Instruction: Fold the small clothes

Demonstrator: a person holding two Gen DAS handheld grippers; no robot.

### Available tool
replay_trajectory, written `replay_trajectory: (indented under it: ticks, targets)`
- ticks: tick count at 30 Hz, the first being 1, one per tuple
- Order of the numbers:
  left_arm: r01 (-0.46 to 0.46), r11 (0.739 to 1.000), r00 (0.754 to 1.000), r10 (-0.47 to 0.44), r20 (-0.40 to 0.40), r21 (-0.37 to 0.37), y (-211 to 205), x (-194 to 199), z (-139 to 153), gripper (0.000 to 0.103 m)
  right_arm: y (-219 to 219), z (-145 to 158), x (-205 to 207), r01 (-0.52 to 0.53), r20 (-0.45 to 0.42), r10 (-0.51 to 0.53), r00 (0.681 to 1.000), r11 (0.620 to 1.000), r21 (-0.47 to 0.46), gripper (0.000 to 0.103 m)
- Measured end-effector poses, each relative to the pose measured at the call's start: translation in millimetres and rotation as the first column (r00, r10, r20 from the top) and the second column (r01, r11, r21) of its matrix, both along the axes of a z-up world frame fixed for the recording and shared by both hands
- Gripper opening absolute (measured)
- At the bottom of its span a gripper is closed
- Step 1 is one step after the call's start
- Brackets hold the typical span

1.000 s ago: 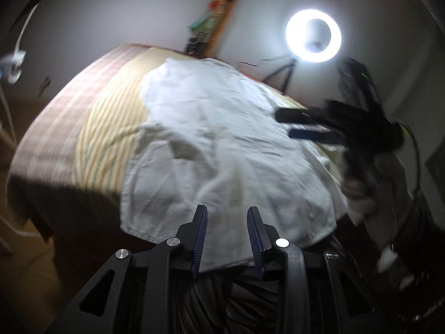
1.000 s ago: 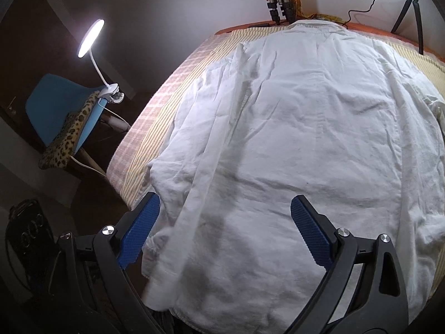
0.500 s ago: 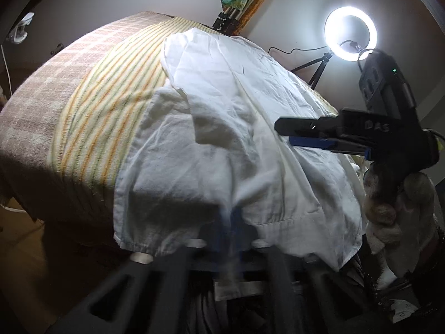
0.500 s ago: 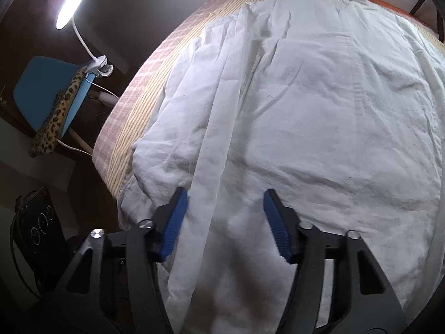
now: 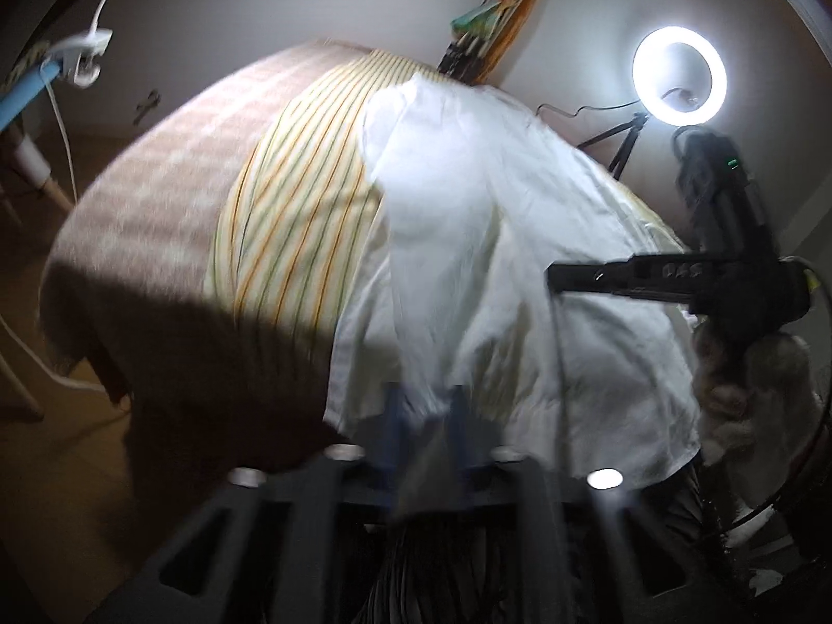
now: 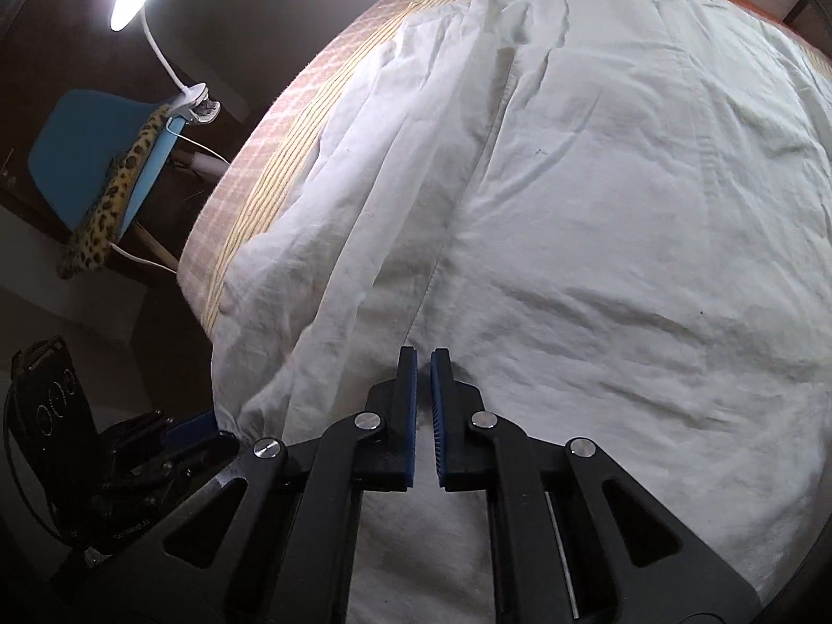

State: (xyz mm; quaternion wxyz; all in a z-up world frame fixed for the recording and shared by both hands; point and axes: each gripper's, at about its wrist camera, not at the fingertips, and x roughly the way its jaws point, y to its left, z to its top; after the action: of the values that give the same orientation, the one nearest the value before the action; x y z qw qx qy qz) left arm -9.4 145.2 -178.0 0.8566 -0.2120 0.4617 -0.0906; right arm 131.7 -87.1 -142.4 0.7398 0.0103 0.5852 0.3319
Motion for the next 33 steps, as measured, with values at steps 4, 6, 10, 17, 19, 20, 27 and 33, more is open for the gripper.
replay_trajectory:
  ticks: [4,6,10,17,19,20,27,33]
  targets:
    - [-0.106,0.994,0.993,0.105,0.057,0.006,20.4,-17.1,-5.3,0.054,4.4,30.0,2.9,-0.046,0.092,0.046,0.995,0.999,0.004,0.015]
    - [-0.152,0.988,0.986,0.152,0.07,-0.006,30.9,-19.6,-9.8,0.064,9.4,46.8,8.5,-0.062,0.132,0.059,0.99,0.998,0.021,0.034]
    - [-0.193,0.978,0.979,0.197,0.044,-0.084,49.1,-18.5,-26.9,0.064,28.6,75.0,22.8,-0.088,0.189,0.077,0.979,0.995,0.053,0.059]
    - [-0.194,0.949,0.978,0.207,0.026,-0.249,56.3,-15.8,-50.7,0.059,84.2,81.6,64.9,-0.088,0.16,0.081,0.984,0.995,0.036,0.059]
    - [-0.185,0.937,0.98,0.199,0.02,-0.297,56.0,-15.8,-55.4,0.049,98.6,74.6,80.0,-0.065,0.13,0.06,0.99,0.997,0.031,0.059]
    - [-0.177,0.93,0.981,0.194,0.021,-0.321,55.5,-15.5,-57.0,0.042,104.8,70.4,86.3,-0.054,0.116,0.051,0.992,0.998,0.025,0.059]
    - [-0.15,0.914,0.978,0.193,0.078,-0.378,51.5,-30.4,-38.6,0.006,151.3,30.3,120.3,-0.016,0.039,0.019,0.999,0.997,-0.077,0.059]
    - [-0.139,0.914,0.973,0.197,0.119,-0.38,50.8,-40.5,-13.3,0.004,188.8,12.1,136.5,-0.034,0.04,0.043,0.998,0.977,-0.209,0.059]
